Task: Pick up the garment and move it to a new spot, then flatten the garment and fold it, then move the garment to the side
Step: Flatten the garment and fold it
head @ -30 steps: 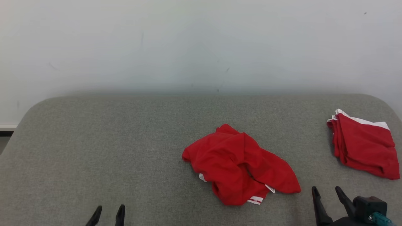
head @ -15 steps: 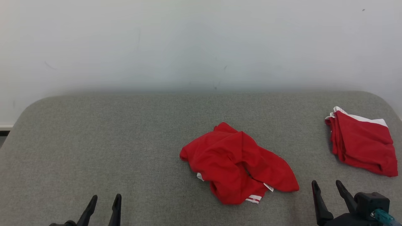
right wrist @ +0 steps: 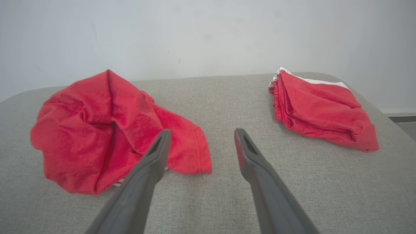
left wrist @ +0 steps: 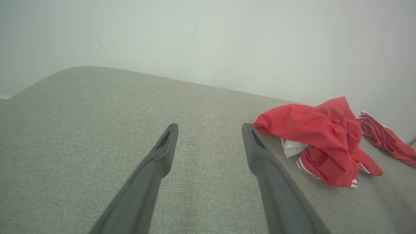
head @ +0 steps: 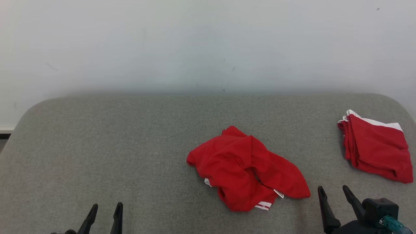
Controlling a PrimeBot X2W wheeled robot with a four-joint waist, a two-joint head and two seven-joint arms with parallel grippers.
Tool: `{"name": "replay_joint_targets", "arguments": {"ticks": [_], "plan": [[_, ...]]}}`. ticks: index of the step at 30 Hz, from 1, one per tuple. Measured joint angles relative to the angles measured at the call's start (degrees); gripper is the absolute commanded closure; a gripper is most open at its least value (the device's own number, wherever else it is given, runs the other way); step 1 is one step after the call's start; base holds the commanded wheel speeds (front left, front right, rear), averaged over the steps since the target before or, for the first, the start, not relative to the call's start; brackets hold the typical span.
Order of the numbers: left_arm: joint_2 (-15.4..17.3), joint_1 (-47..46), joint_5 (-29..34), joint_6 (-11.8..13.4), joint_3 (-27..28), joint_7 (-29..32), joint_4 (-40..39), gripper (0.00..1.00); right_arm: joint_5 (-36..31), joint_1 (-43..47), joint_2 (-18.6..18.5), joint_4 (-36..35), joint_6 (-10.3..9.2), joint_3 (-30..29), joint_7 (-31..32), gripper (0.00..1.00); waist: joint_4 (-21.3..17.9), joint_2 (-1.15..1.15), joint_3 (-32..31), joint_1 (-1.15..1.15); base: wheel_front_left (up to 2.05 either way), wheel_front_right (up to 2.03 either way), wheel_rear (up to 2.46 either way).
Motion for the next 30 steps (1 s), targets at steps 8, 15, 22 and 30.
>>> {"name": "replay_joint_targets", "arguments": {"ticks": [8,15,22,30], "plan": [[0.26,0.34,-0.22,-0.07,-0.85,0.89,0.05,0.0,-0.01,-1.07,0.01,0.02,0.0,2.42,0.11,0.0,-2.2,0.0,0.18,0.0,0.0,0.0,0.0],[-1.24,-1.49,-0.2,-1.46,-3.94,2.2,2.33,0.0,-0.46,-1.3,0.01,-0.12,0.0,2.48,0.56,0.0,-7.61,0.0,1.04,0.01,0.0,0.0,0.0],[-3.23,-6.92,0.45,-3.56,-7.87,5.17,6.25,0.0,-0.57,-1.63,-0.01,-0.34,0.0,2.46,0.57,0.0,-14.28,0.0,2.35,0.01,0.0,0.0,0.0],[-6.43,-15.62,4.34,-4.54,-13.19,8.58,11.47,0.0,0.1,-2.3,0.0,0.08,0.0,2.34,-0.08,0.0,-20.65,0.0,4.29,0.01,0.0,0.0,0.0]]}}
